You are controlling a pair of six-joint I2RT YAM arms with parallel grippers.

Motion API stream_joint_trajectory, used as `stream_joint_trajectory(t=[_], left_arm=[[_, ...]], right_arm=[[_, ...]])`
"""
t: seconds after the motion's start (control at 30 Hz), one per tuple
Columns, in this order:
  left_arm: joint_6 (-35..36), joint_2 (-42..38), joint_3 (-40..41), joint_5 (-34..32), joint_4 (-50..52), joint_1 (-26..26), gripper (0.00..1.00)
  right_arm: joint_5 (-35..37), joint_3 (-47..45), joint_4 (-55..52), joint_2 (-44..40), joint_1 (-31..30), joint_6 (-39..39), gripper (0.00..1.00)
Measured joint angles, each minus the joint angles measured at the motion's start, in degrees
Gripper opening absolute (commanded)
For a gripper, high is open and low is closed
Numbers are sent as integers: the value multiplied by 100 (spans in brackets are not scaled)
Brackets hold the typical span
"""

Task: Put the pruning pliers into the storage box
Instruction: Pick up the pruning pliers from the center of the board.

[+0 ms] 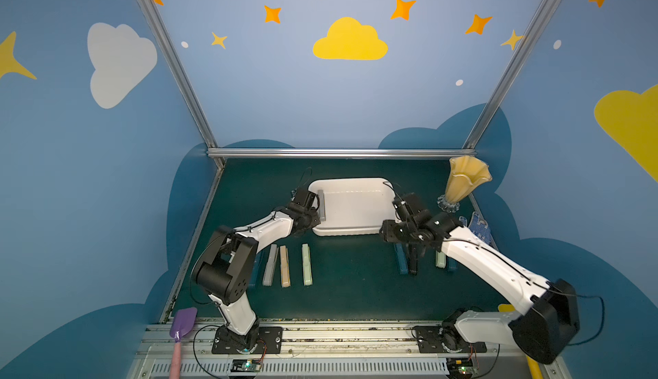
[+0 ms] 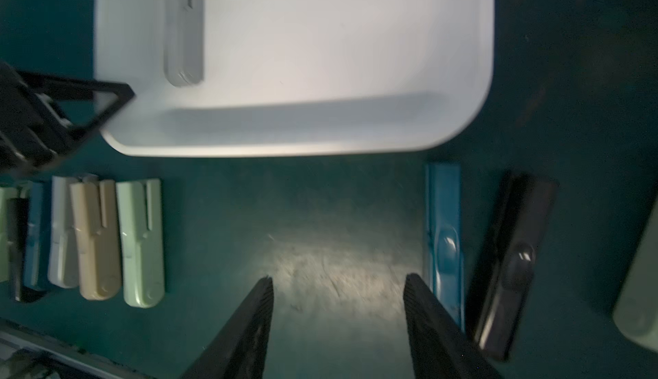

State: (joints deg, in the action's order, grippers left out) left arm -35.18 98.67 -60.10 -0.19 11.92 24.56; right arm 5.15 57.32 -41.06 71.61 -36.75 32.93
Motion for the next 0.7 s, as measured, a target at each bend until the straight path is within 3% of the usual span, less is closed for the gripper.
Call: stream_joint_trajectory(t=[0.23,0.7], left_arm=[[92,0,-7,-33,17,0,14],[90,0,-11,-37,37,-2,14]], right_arm=[[308,-999,-348,-555,-2,365,69],[439,-1329,-122,-116,151,282,65]])
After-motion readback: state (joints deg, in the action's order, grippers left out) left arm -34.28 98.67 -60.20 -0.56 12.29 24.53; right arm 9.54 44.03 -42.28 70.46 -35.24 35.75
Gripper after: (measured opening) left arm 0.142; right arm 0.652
